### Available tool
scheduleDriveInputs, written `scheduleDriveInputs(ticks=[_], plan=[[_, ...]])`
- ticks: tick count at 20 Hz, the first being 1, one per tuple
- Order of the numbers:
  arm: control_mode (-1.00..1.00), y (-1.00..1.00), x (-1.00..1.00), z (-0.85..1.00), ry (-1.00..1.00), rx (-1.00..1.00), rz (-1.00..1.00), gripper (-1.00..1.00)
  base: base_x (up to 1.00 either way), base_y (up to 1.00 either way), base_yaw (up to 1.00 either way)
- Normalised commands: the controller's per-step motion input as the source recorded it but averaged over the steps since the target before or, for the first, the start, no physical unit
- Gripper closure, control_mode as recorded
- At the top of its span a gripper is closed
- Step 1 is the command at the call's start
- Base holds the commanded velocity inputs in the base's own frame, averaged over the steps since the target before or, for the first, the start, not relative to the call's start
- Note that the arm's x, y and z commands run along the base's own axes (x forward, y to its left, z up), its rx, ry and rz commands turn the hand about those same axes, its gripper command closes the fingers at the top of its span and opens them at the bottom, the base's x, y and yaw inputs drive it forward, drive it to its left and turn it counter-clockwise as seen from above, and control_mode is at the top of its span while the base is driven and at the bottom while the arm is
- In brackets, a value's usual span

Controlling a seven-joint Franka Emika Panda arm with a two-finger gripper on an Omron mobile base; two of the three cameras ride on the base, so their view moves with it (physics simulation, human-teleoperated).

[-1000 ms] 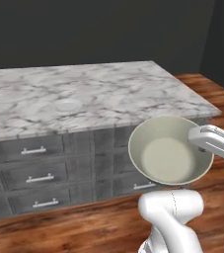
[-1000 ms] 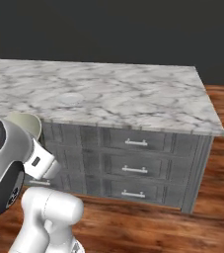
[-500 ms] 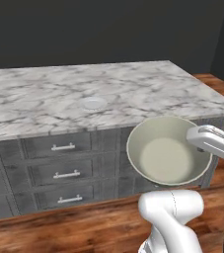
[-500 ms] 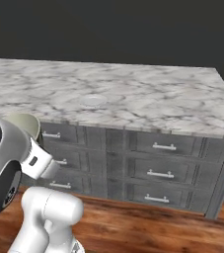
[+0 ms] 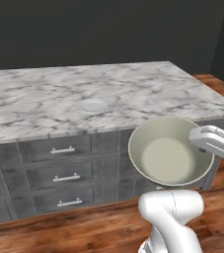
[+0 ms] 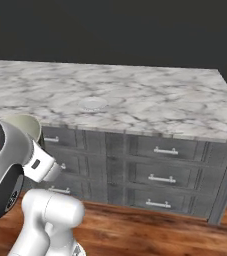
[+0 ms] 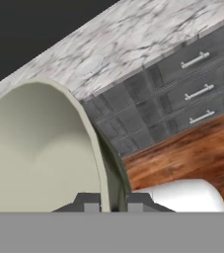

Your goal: Move the bowls from the cabinet to the plates on the dining table.

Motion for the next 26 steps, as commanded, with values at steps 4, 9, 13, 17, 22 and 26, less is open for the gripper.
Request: scheduleDriveInputs(ticks=[4, 9, 13, 17, 22, 26], plan=[[1.0, 0.0, 0.0, 0.0, 0.0, 0.0, 0.0, 1.0, 0.72, -0.07, -0.04], [1.0, 0.0, 0.0, 0.0, 0.0, 0.0, 0.0, 1.0, 0.74, -0.07, -0.04], [1.0, 0.0, 0.0, 0.0, 0.0, 0.0, 0.0, 1.0, 0.76, -0.06, -0.05], [1.0, 0.0, 0.0, 0.0, 0.0, 0.0, 0.0, 1.0, 0.69, -0.01, -0.05], [1.0, 0.0, 0.0, 0.0, 0.0, 0.0, 0.0, 1.0, 0.64, 0.0, -0.05], [1.0, 0.0, 0.0, 0.0, 0.0, 0.0, 0.0, 1.0, 0.55, 0.0, -0.05]])
